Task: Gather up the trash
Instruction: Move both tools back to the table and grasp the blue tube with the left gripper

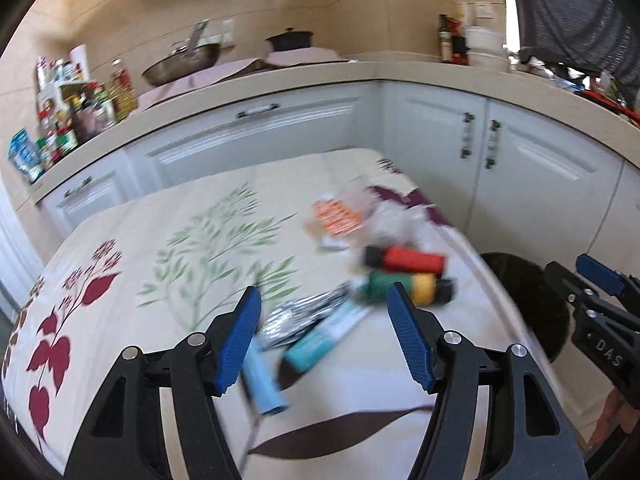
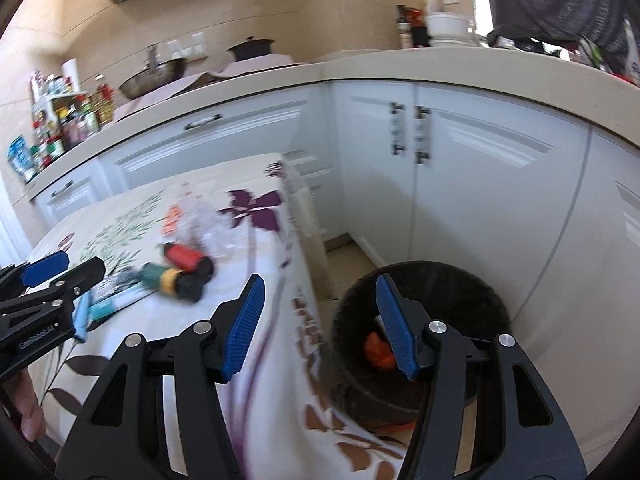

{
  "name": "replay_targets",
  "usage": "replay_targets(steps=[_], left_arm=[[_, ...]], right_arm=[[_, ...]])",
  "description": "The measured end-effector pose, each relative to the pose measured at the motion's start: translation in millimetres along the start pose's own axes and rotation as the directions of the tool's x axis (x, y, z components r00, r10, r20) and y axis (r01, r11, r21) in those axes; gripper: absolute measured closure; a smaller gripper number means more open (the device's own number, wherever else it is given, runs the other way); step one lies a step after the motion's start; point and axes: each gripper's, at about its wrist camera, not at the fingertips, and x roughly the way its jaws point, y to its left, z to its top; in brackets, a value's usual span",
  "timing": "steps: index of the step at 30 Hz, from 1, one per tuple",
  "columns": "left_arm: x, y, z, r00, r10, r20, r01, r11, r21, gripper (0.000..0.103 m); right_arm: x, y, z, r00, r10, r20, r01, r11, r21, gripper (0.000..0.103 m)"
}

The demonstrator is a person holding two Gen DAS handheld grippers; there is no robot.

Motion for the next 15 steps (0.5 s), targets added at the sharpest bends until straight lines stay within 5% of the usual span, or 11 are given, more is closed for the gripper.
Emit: replay_targets(steps=[15], left_arm=[[9.3, 48.3, -38.5, 0.997, 0.017, -0.079, -0.021, 0.999, -0.050, 0.039]], right_arm=[[-0.8, 66.1, -7.1, 0.998, 0.051, -0.036, -0.054, 0.993, -0.109, 0.047]])
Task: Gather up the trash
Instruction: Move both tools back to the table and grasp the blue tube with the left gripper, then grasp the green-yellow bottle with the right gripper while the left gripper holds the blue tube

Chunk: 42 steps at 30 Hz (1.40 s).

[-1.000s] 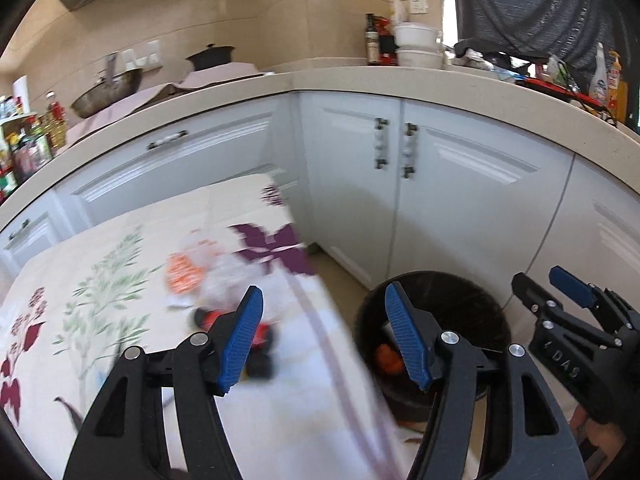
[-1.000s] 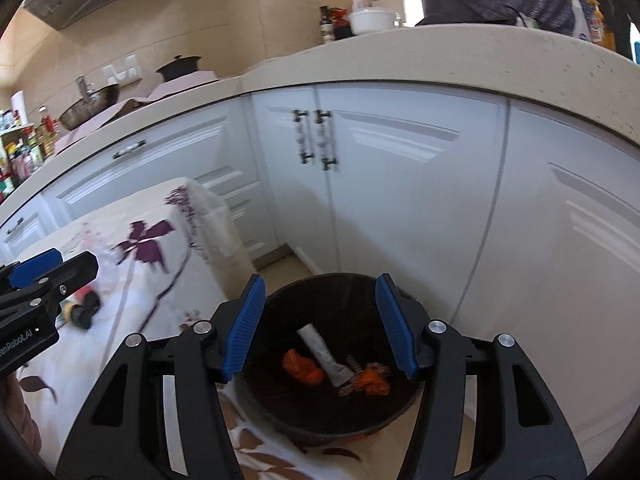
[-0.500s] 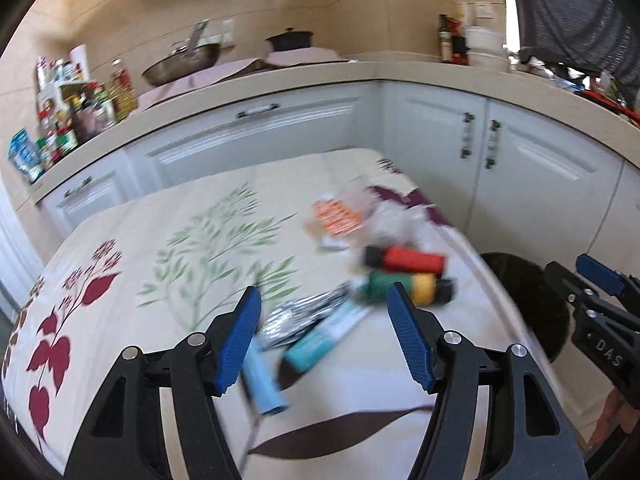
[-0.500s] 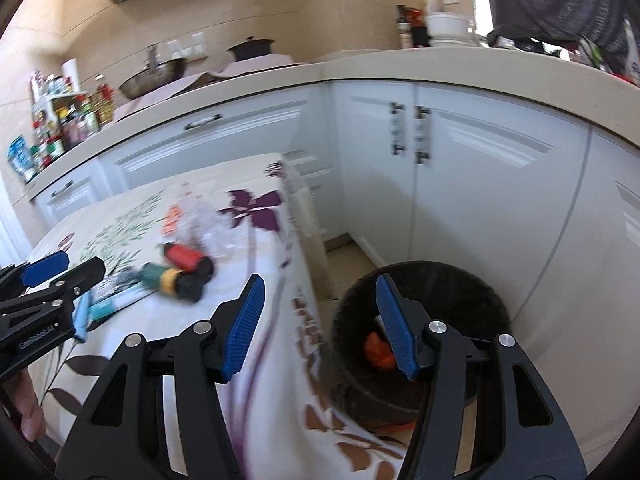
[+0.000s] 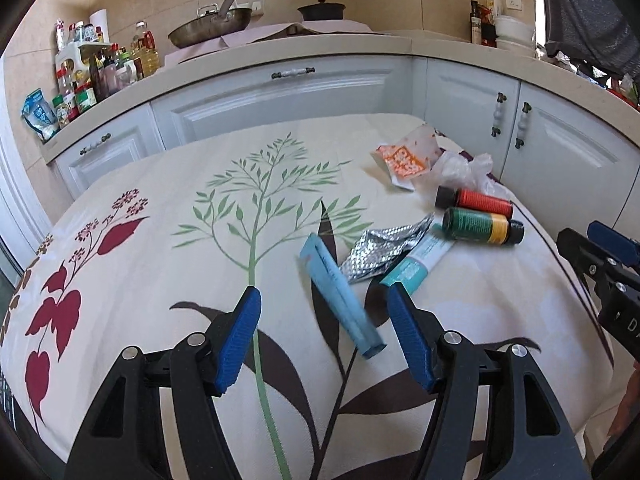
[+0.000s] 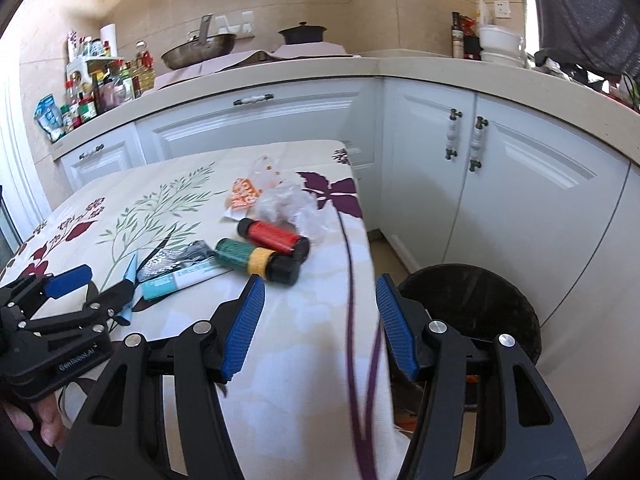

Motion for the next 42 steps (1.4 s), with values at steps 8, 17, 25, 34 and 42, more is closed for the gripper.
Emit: replay_targets(steps=[8, 17, 25, 34, 42], left_arm=[[10.4, 8.5, -3.0, 0.999, -0.027, -0.035, 0.027, 0.999, -0.018, 0.039], [16.0, 12.8, -4.1, 0.997, -0.054, -0.051, 0.054, 0.998, -0.012, 0.065], [16.6, 22.6, -2.3, 0.996, -0.065, -0.057, 0.064, 0.998, -0.013, 0.087], [14.0, 42.7, 4.7, 0.998, -0.042, -0.044, 0.040, 0.998, -0.044, 0.088], [18.9, 62.7, 8.5, 0.999, -0.009, -0.050, 0.005, 0.997, -0.076, 0.088]], right_arm=[[3.4, 14.9, 1.5, 1.000, 0.015, -0.011, -0.016, 0.999, -0.032, 0.047], [11.7, 21.3, 5.4, 0.999, 0.022, -0.028, -0.023, 0.999, -0.049, 0.047], [22.3, 27.7, 14.6, 0.999, 0.029, -0.042, -0.032, 0.997, -0.072, 0.046], [37.9, 26.4, 24.7, 0.996, 0.040, -0.079, -0.046, 0.996, -0.076, 0.039], [52.9, 24.3, 30.2, 0.990, 0.065, -0.128, -0.075, 0.994, -0.078, 0.038]])
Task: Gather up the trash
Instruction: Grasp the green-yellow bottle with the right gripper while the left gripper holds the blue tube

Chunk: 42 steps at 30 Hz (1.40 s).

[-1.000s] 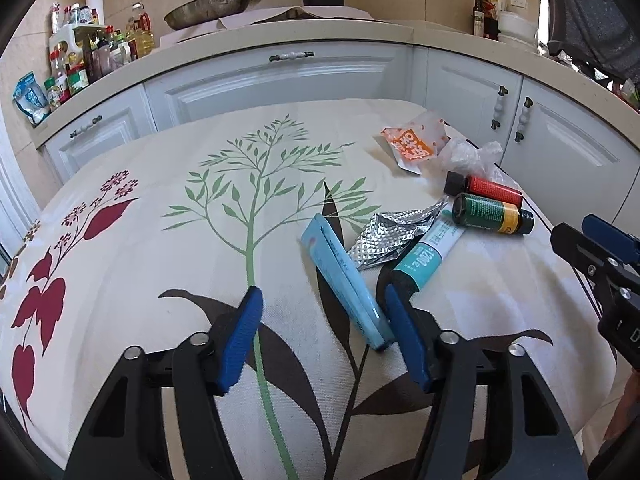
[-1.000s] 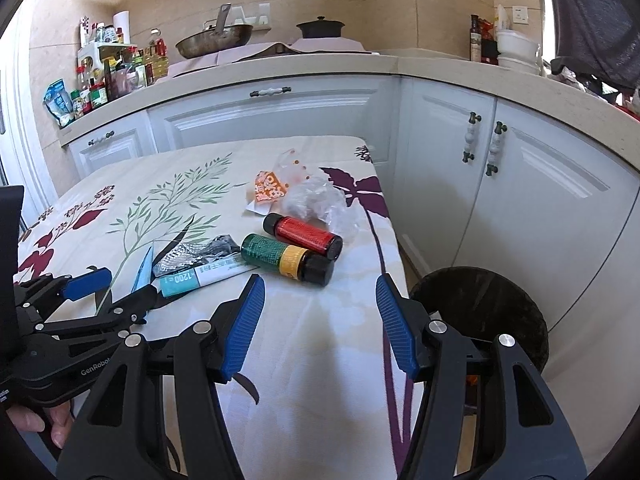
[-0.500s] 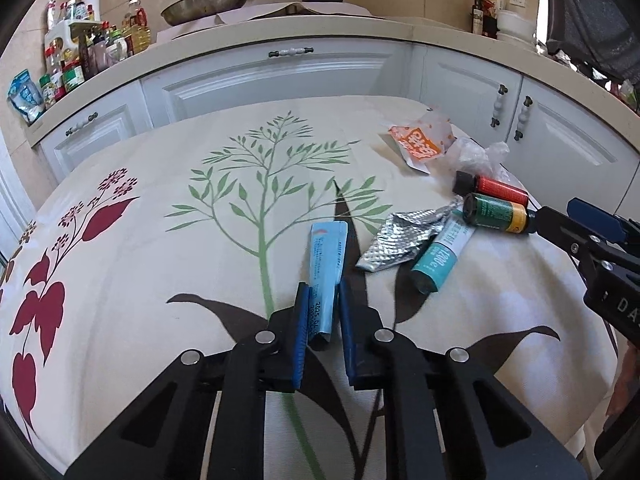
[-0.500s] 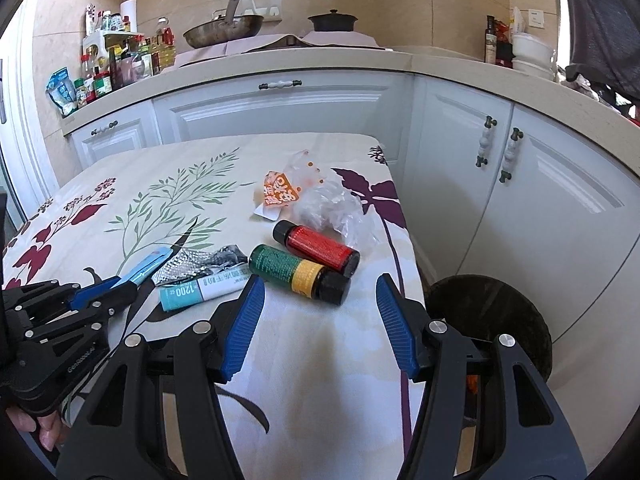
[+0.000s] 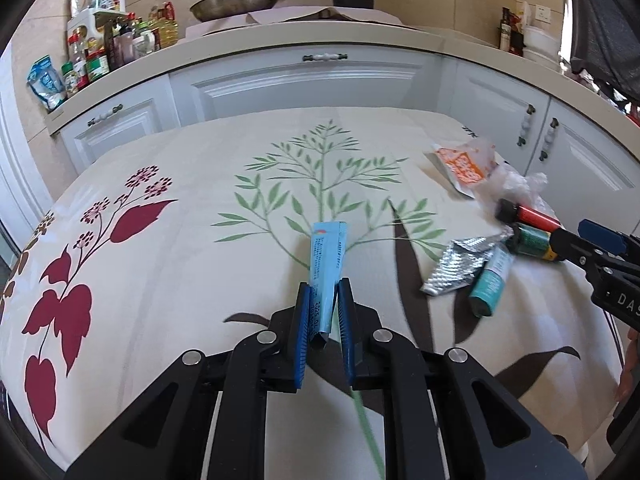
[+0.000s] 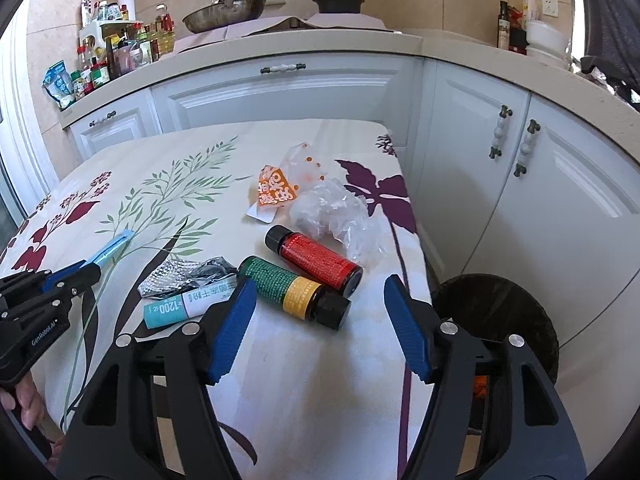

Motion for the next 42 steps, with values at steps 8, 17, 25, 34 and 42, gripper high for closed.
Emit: replay_targets(steps=[8, 17, 25, 34, 42], left_arm=[[4.1, 6.6, 0.1, 1.000, 0.011, -0.008, -0.011, 1.000, -0.008, 0.088], [2.2, 7.4, 0.8, 1.000, 0.012, -0.001, -0.012, 1.000, -0.006, 0.088], [2.4, 10.6, 1.2, 1.000, 0.027, -0.004, -0.027, 1.000, -0.015, 0.088], [2.1, 12.6, 1.3, 0.999, 0.032, 0.001, -0.032, 0.999, -0.018, 0.088], [1.2, 13.9, 1.6, 0.999, 0.040, 0.004, -0.040, 0.999, -0.024, 0.088]], right_arm=[[4.0, 6.1, -6.9, 0.996, 0.078, -0.048, -0.079, 0.997, -0.020, 0.038], [6.3, -3.7, -6.3, 0.998, 0.058, -0.036, -0.058, 0.998, 0.005, 0.039], [3.2, 11.5, -10.3, 0.989, 0.130, -0.065, -0.132, 0.990, -0.041, 0.039], [7.7, 12.5, -3.6, 0.991, 0.118, -0.056, -0.120, 0.992, -0.036, 0.050], [16.1, 19.7, -2.1, 0.989, 0.124, -0.086, -0.130, 0.989, -0.063, 0.079]])
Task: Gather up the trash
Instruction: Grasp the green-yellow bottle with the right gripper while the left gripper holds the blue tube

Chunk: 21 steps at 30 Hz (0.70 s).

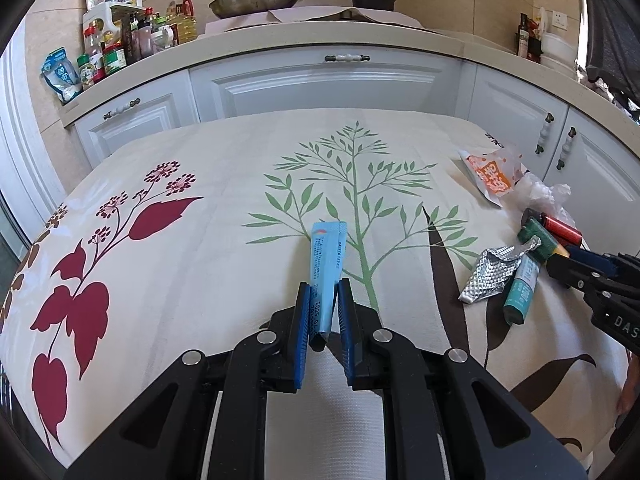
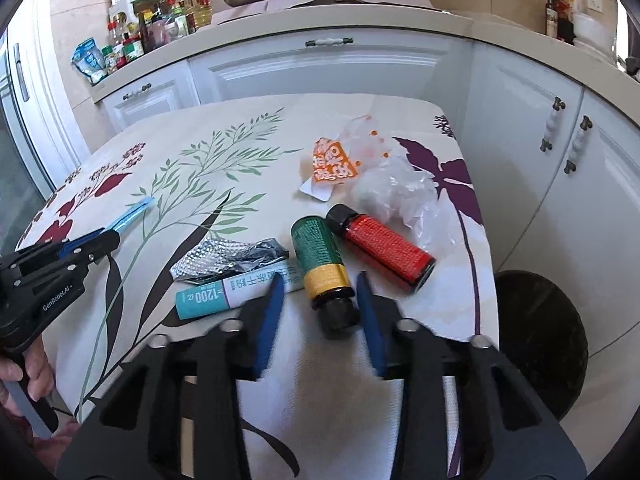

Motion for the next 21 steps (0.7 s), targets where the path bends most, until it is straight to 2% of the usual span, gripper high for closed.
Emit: replay_targets(steps=[7, 15, 21], left_arm=[[-2.2, -3.1, -1.4, 1.000, -0.001, 0.005, 0.001, 1.000, 0.009, 0.089], [-16.9, -10.5, 1.3, 0.999, -0.006, 0.046, 0.005, 1.000, 0.028, 0.090], [-33.0, -25.8, 3.3, 0.996, -0.040, 0.082, 0.035, 0.998, 0.056, 0.090]], right_arm=[[-6.4, 3.4, -4.9, 1.000, -0.012, 0.026, 0.012, 1.000, 0.001, 0.079], [-30.1, 1.7, -7.7, 0.996, -0.019, 0.083, 0.018, 1.000, 0.013, 0.079], [-55.7, -5.8, -11.5, 0.990, -0.038, 0.136, 0.034, 0.999, 0.034, 0.079]])
